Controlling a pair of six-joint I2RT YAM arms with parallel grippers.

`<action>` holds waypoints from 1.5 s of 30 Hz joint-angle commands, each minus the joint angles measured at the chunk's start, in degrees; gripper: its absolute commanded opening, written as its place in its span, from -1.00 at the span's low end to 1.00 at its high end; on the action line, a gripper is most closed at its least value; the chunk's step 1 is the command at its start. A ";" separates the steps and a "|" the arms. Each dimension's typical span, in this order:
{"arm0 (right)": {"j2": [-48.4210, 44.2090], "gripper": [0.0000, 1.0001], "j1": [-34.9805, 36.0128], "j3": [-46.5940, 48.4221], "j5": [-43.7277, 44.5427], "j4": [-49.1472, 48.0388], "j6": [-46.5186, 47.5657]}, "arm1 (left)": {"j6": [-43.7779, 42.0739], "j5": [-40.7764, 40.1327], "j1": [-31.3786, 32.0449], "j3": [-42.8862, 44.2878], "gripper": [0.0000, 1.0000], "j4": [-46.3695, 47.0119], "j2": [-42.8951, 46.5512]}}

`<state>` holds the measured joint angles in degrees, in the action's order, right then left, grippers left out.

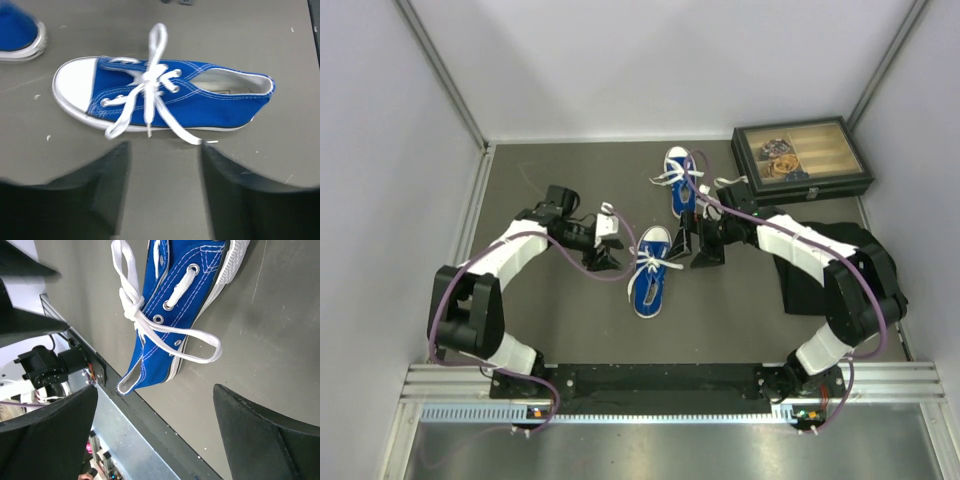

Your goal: Tie the shoes

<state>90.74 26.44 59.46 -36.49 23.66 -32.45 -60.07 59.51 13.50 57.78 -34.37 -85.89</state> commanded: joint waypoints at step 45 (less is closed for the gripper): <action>3.83 0.90 -5.17 0.04 -2.88 0.16 1.42 | -2.69 -10.02 12.78 -0.83 -0.65 14.24 -10.18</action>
<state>94.41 21.58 59.64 -38.85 24.10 -31.62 -63.02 48.10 25.87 56.58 -20.67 -95.53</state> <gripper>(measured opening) 0.957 0.233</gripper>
